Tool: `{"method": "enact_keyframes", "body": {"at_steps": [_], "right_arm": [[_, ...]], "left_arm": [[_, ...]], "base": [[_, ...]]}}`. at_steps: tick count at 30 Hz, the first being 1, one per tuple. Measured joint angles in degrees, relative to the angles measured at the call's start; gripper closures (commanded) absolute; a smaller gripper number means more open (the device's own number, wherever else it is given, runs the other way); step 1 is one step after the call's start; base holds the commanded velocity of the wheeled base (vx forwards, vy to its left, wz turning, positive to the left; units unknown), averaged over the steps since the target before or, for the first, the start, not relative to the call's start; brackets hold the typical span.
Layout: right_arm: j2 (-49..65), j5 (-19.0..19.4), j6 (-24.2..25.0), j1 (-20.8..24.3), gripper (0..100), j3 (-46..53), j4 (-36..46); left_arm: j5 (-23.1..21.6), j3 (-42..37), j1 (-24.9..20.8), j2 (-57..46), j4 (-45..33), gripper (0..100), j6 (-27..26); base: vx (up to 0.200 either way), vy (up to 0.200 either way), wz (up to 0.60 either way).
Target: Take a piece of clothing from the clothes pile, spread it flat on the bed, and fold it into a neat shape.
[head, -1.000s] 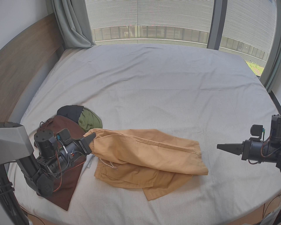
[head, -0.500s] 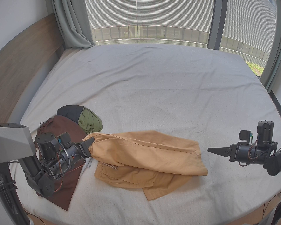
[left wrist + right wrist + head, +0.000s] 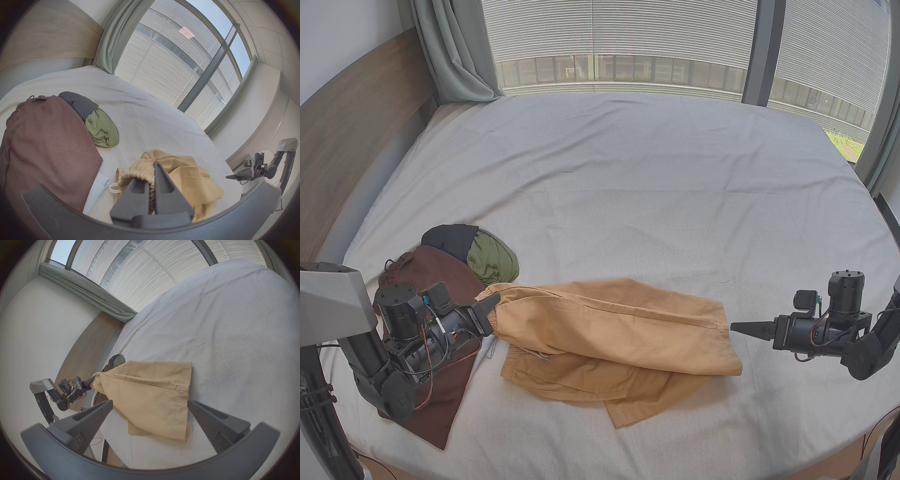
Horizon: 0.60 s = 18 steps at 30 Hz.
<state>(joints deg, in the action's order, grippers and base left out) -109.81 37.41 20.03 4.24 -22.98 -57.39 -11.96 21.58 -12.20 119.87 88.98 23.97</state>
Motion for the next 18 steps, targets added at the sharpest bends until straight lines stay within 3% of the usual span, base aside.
{"method": "enact_keyframes", "body": {"at_steps": [8,18], "right_arm": [[-6.64,-2.57,0.41,-0.15,0,-0.23,-8.13],[-15.37,-3.56,4.9,1.01,0,-0.96,-19.85]], "left_arm": [[0.0,0.05,-0.02,-0.11,0.0,100,0.0],[0.02,0.06,-0.02,-0.2,0.0,100,0.0]], "base": [[0.0,0.0,0.0],[0.0,0.0,0.0]]}}
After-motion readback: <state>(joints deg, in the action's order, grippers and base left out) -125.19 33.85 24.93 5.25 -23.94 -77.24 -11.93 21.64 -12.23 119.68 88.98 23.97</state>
